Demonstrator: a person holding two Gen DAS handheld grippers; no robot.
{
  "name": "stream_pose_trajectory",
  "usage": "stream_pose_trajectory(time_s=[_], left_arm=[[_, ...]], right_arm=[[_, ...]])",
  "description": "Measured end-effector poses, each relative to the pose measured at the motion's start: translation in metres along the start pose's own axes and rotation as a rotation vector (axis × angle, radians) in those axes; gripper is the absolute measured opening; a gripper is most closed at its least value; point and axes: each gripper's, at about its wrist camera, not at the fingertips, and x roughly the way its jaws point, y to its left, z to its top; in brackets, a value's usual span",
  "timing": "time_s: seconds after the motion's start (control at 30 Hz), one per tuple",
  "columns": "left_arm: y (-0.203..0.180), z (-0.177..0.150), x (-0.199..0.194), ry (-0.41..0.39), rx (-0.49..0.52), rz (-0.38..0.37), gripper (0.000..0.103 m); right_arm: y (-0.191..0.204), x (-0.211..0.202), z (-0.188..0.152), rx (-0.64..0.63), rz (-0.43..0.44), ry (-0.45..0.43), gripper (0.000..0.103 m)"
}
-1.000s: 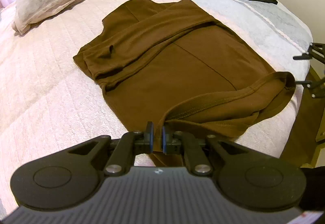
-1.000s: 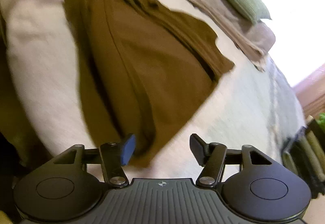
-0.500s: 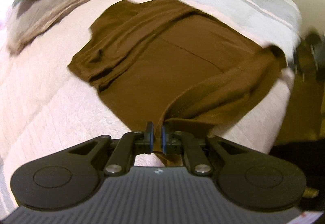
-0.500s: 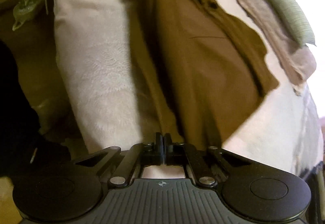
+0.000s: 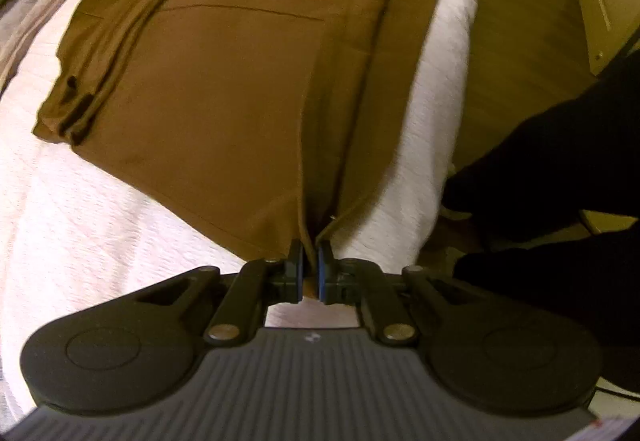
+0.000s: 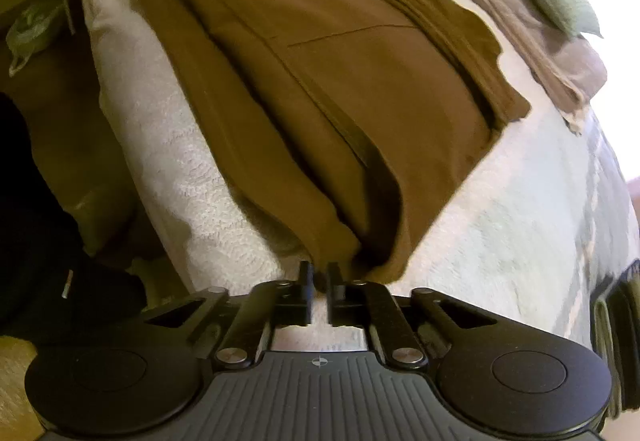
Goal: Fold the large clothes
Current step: 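Grasp the shirt's side edge with the right gripper while the left gripper holds the hem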
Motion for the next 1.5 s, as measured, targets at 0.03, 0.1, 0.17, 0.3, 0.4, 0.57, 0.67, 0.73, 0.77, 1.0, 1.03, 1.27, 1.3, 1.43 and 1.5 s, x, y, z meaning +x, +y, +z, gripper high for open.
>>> stream_pose_trajectory(time_s=[0.03, 0.1, 0.17, 0.3, 0.4, 0.57, 0.67, 0.73, 0.77, 1.0, 1.03, 1.27, 1.3, 1.43, 1.5], left_arm=[[-0.004, -0.002, 0.002, 0.003, 0.012, -0.003, 0.005], [-0.009, -0.004, 0.005, 0.009, 0.023, -0.007, 0.005], [-0.011, -0.005, 0.006, 0.006, 0.017, -0.006, 0.004], [-0.013, -0.005, 0.009, 0.008, 0.013, -0.003, 0.004], [-0.012, -0.004, 0.007, 0.010, 0.030, 0.003, 0.004], [-0.014, -0.006, 0.011, 0.013, 0.070, 0.017, 0.004], [-0.021, -0.008, 0.013, 0.022, 0.111, 0.027, 0.004], [-0.016, -0.008, 0.014, 0.021, 0.068, 0.020, 0.004], [-0.014, -0.008, 0.015, 0.021, 0.055, 0.020, 0.004], [-0.008, -0.008, 0.017, 0.023, 0.014, 0.016, 0.004], [-0.007, -0.008, 0.018, 0.022, 0.007, 0.018, 0.004], [-0.008, -0.008, 0.020, 0.016, -0.026, 0.041, 0.004], [-0.008, -0.008, 0.016, 0.008, -0.036, 0.048, 0.004], [-0.001, -0.003, -0.012, -0.040, -0.086, 0.090, 0.004], [0.004, 0.001, -0.027, -0.064, -0.116, 0.113, 0.003]], right_arm=[[-0.002, -0.006, -0.001, 0.032, 0.005, -0.017, 0.015], [-0.011, -0.016, 0.001, 0.097, -0.003, -0.064, 0.033], [-0.020, -0.015, 0.008, 0.155, -0.024, -0.077, 0.036], [-0.037, 0.021, 0.021, 0.234, -0.051, -0.012, 0.036], [-0.041, 0.034, 0.016, 0.261, -0.070, 0.090, 0.036], [-0.043, 0.009, -0.014, 0.311, -0.090, 0.168, 0.036], [-0.037, 0.001, -0.024, 0.300, -0.096, 0.201, 0.036], [-0.032, -0.005, -0.023, 0.289, -0.086, 0.168, 0.036], [-0.028, -0.005, -0.019, 0.245, -0.084, 0.148, 0.037], [0.020, 0.011, -0.020, -0.145, -0.152, 0.062, 0.046], [0.023, 0.020, -0.022, -0.202, -0.162, 0.050, 0.046], [0.024, 0.043, -0.032, -0.347, -0.158, 0.000, 0.018], [0.019, 0.037, -0.029, -0.314, -0.146, -0.004, 0.006], [0.000, -0.002, -0.015, -0.240, -0.131, -0.032, 0.000], [-0.011, -0.019, -0.006, -0.216, -0.136, -0.032, 0.000]])
